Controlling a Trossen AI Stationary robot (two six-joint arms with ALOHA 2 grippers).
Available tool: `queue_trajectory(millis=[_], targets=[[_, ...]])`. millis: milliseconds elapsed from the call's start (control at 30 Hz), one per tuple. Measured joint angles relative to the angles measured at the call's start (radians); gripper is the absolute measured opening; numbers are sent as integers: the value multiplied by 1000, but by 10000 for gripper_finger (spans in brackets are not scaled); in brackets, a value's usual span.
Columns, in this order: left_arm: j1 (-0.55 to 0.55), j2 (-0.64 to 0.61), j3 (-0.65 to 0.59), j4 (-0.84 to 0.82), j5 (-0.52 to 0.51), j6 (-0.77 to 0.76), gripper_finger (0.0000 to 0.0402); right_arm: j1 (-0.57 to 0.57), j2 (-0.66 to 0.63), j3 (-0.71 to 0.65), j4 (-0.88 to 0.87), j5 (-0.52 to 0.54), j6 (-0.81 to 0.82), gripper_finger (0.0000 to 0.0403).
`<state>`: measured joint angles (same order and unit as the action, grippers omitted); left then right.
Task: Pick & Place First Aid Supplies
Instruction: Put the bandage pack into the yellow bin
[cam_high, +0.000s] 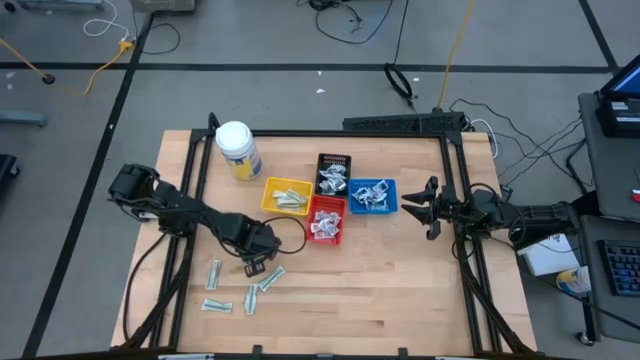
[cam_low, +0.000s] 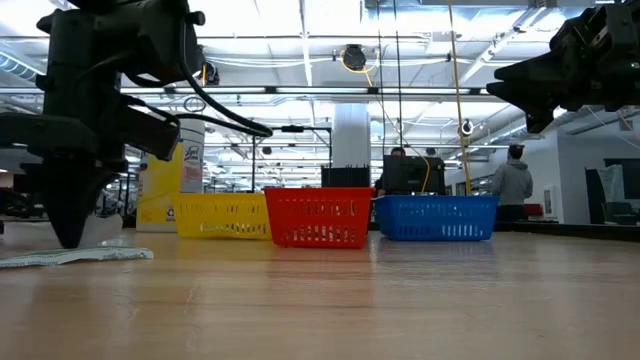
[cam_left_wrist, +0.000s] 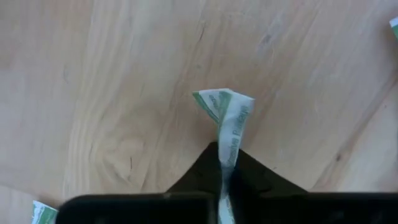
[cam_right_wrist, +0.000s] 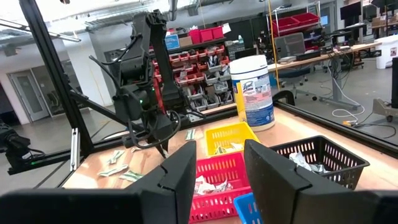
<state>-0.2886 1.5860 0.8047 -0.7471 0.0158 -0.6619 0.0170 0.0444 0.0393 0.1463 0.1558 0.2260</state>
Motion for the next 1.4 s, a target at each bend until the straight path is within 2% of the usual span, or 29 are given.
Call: queue_trajectory(millis=[67, 200, 533, 733, 1000, 1233, 1400], targets=[[0, 0, 0, 0, 0, 6, 7, 0, 0, 0, 0, 0, 0, 130], [7, -4, 0, -4, 10, 25, 5, 0, 0, 0, 0, 0, 0, 130], [74, -102, 0, -84, 176, 56, 4, 0, 0, 0, 0, 0, 0, 130], [112, -174, 23, -168, 233, 79, 4, 0, 0, 0, 0, 0, 0, 130], [166, -215, 118, -329, 215, 167, 2, 0, 0, 0, 0, 0, 0, 130], [209, -212, 163, -350, 202, 198, 2, 0, 0, 0, 0, 0, 0, 130], [305, -151, 229, -349, 186, 248, 2, 0, 0, 0, 0, 0, 0, 130]])
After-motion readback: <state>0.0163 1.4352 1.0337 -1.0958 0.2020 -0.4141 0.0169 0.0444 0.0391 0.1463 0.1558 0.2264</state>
